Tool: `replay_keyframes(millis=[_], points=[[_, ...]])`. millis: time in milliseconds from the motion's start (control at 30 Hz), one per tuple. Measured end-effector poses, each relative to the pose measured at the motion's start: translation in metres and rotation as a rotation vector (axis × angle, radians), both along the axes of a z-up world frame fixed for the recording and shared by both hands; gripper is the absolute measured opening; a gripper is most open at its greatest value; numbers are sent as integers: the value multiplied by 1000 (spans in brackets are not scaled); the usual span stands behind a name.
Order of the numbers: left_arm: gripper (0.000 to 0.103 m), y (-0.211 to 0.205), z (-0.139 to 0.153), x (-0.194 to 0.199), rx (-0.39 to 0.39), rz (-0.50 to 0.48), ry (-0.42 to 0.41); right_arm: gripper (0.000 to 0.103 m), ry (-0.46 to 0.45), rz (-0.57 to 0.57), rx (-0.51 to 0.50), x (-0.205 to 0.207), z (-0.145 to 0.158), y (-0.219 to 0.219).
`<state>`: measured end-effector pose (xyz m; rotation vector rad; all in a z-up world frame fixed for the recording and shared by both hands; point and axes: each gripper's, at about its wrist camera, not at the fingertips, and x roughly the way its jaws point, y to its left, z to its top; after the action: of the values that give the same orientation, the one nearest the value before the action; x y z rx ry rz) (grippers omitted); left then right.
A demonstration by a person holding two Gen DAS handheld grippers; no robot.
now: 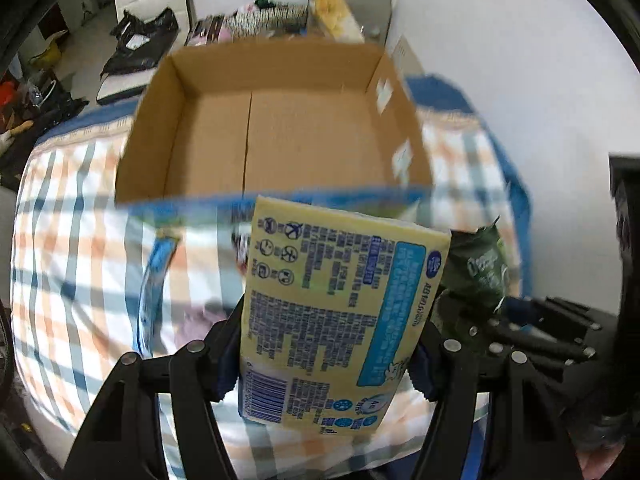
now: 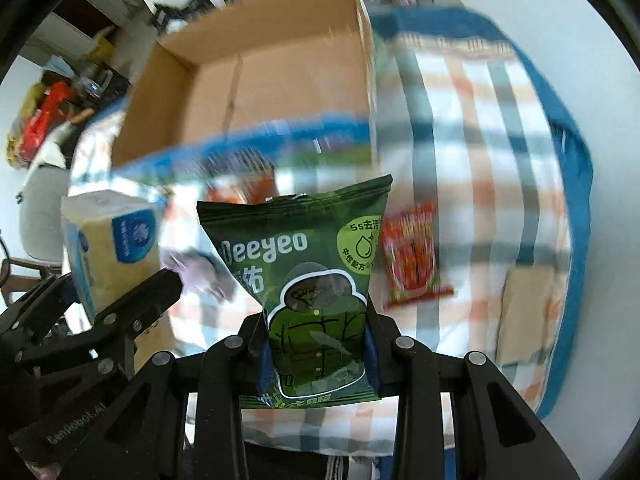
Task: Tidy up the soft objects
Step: 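Lift and carry the carton with the left tool while the right tool carries the green packet over the box, then open the left tool over the box while the right tool releases the green packet inside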
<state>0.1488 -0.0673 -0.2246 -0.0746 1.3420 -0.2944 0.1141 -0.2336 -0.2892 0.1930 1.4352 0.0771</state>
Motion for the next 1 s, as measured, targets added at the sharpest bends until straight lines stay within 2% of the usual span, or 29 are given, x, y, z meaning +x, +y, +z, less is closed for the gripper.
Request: replay_keyframes(millis=[100,200,267,400,567,667,867,1000], points=[[64,1,23,40,-52,23,-1,37,-53,3,3,23,22,-4],[65,6,31,83,-80,50,12,37,-98,1,-10,57,36,0],[65,8,30,112,-95,64,35,37,-122,-3,-26,84,38,1],[65,11,7,168,-128,92,115,37,-133,-15,-44,146,41,13],[65,8,-32,217,-121,93,180,37,-91,-11,-71,209,15,22],[65,6,-55,237,-149,97,240,37,-49,-15,-69,237,-9,22],[65,-1,-86,266,-170,100,301,37,10,-39,-64,274,-47,18],[65,-7,-93,276,-155,89,307,37,33,-49,-65,290,-63,15]])
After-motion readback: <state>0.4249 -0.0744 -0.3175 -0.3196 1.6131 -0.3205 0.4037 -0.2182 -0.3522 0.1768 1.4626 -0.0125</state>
